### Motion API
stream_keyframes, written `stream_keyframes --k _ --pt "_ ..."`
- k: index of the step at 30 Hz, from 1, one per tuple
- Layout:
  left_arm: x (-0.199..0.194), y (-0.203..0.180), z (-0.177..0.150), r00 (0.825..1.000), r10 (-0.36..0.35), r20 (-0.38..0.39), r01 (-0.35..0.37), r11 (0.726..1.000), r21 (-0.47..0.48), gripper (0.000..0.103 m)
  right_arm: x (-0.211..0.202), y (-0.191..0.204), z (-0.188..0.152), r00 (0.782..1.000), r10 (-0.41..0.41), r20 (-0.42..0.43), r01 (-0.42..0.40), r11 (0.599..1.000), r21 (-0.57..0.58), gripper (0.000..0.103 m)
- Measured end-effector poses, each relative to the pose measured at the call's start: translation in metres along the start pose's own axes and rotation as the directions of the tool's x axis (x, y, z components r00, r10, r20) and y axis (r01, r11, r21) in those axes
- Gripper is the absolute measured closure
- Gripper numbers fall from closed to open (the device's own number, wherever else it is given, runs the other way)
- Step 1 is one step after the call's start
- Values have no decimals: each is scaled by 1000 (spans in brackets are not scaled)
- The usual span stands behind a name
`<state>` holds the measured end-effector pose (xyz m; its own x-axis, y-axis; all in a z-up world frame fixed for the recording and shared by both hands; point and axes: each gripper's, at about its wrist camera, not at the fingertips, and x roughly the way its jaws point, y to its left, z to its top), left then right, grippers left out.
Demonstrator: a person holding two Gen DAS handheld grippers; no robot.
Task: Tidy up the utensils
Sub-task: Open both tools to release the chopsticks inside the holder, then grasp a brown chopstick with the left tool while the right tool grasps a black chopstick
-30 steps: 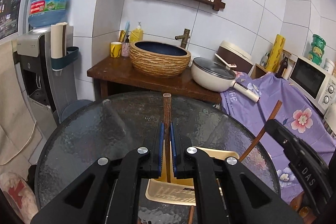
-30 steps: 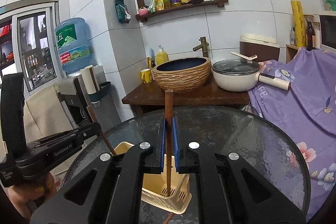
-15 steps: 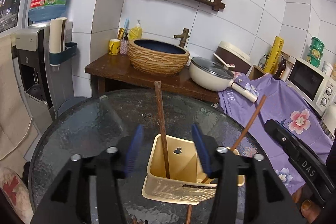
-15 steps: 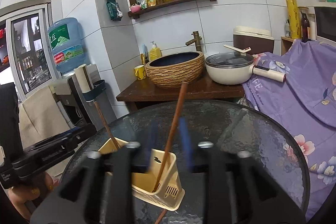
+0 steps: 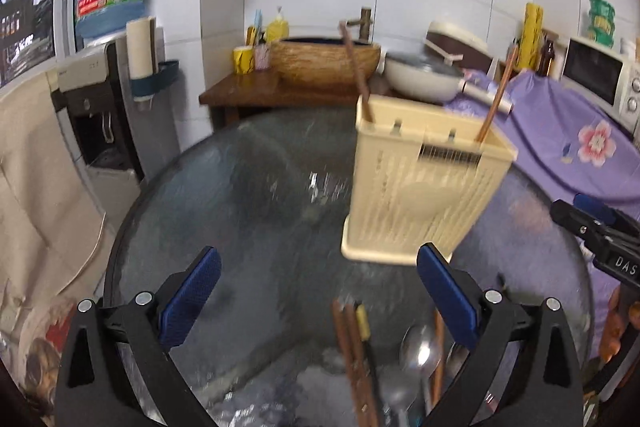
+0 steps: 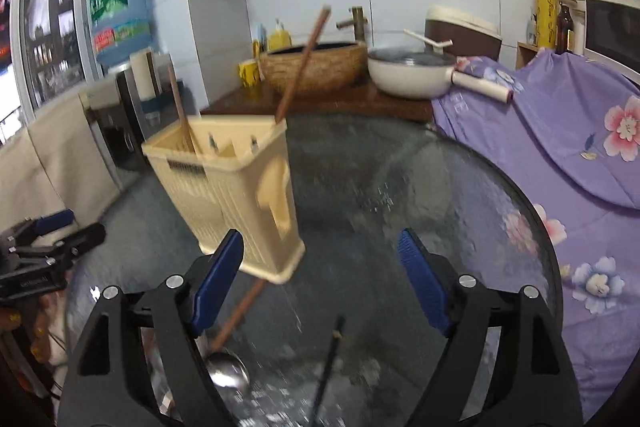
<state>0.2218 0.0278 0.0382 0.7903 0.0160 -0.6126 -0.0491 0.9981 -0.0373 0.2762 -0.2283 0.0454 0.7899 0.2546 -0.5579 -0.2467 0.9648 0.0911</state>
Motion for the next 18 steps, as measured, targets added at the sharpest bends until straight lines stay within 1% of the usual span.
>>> stream_keyframes --k 1,2,3,4,6,8,10,12,14,18 --pt "2 3 -8 1000 11 -21 -11 1000 2 9 1 -1 -11 1000 -16 -18 16 1000 -14 24" --pt "5 6 -17 999 18 -46 -18 1000 1 17 2 -1 -21 999 -32 -33 31 999 -20 24" --pt "9 9 -26 997 17 -77 -17 1000 -5 28 4 -3 -29 998 -43 -49 42 999 -21 24" --pt "11 12 -32 995 9 -98 -11 1000 -15 33 6 -6 -39 996 -48 -72 47 999 -15 24" --pt "18 17 -48 988 -29 -154 22 999 -50 47 10 -12 -56 992 -47 -117 48 999 7 24" --pt "21 19 -59 981 -53 -187 41 997 -65 53 14 -16 -71 986 -36 -161 41 999 27 24" --pt "23 20 -66 977 -65 -203 50 996 -78 59 16 -17 -84 981 -45 -188 52 998 30 25" --pt "24 18 -70 973 -84 -213 65 993 -93 65 17 -16 -92 977 -51 -205 58 998 30 31" --pt "22 14 -72 970 -110 -216 88 990 -106 66 16 -14 -99 976 -42 -215 50 998 32 32" --pt "21 4 -75 968 -123 -217 106 990 -88 66 12 -7 -105 976 -55 -211 61 998 22 32"
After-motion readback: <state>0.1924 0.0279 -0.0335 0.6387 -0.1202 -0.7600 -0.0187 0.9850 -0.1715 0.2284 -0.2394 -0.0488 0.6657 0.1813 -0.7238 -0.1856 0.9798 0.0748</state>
